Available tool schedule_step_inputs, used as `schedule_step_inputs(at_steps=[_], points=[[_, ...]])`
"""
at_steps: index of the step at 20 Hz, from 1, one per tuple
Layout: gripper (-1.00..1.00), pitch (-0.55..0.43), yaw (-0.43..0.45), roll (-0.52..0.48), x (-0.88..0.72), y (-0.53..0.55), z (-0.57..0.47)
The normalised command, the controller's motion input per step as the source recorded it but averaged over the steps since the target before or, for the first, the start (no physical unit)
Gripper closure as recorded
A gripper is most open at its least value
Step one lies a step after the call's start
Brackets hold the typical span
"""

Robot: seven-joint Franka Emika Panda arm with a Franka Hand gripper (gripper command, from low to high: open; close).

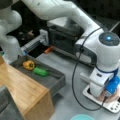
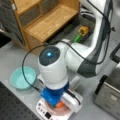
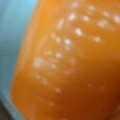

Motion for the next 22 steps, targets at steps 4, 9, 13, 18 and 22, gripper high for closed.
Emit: schedule_step_inputs(at_steps=[4,9,13,18,22], points=[[1.00,0.022,0.072,-0.186,0.11,0.03,0.07],[1.00,0.017,0.081,-0.186,0.11,0.00,0.03],[1.00,0.008,0.086,-0.188,0.10,0.00,-0.01],[1.00,0.005,0.091,-0.193,0.10,0.00,-0.02],[1.00,0.004,0.094,-0.196,0.12,0.00,-0.02]])
